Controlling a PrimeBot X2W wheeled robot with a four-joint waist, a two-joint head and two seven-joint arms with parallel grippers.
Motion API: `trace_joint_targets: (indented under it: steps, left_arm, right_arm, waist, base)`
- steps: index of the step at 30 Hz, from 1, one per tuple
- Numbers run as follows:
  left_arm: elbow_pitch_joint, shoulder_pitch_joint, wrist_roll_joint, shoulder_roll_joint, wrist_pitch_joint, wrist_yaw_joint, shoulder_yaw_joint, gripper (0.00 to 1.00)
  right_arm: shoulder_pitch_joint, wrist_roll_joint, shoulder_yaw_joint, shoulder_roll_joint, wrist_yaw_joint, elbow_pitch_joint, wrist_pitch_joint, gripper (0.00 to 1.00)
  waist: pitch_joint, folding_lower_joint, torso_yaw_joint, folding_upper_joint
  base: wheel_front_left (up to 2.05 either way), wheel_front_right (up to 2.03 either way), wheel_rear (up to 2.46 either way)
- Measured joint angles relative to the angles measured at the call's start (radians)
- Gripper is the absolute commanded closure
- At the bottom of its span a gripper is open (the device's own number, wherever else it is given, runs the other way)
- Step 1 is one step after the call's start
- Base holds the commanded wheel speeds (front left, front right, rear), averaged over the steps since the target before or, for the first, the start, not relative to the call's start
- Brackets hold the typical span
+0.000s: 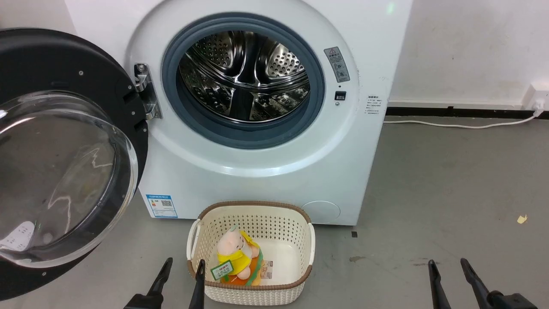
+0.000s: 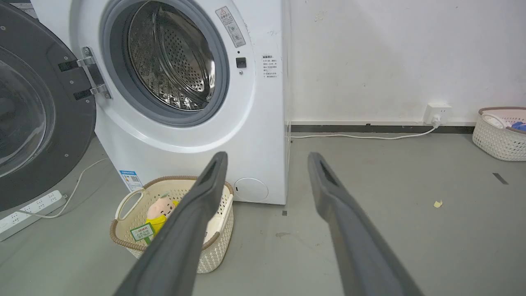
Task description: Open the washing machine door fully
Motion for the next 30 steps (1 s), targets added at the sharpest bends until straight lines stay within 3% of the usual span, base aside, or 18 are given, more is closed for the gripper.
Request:
trace_joint_targets:
  steps: [11, 12, 30]
  left_arm:
    - [-0.006, 0.000, -0.013, -0.001, 0.000, 0.006, 0.000, 0.00]
    - [-0.006, 0.000, -0.014, -0.001, 0.001, 0.006, 0.000, 1.00]
    - [-0.016, -0.002, -0.009, -0.001, 0.028, 0.007, 0.004, 1.00]
  right_arm:
    - [-0.001, 0.000, 0.002, 0.000, 0.000, 0.013, 0.000, 0.00]
    - [-0.001, 0.000, 0.002, 0.000, 0.000, 0.013, 0.000, 1.00]
    - [-0.004, -0.003, 0.005, 0.000, 0.000, 0.003, 0.027, 1.00]
  waist:
    - [-0.003, 0.0000, 0.008, 0.0000]
    - [-0.003, 0.0000, 0.008, 0.0000]
    - [0.008, 0.0000, 0.007, 0.0000]
  base:
    - [0.00, 0.00, 0.00]
    - [0.00, 0.00, 0.00]
    - [0.00, 0.00, 0.00]
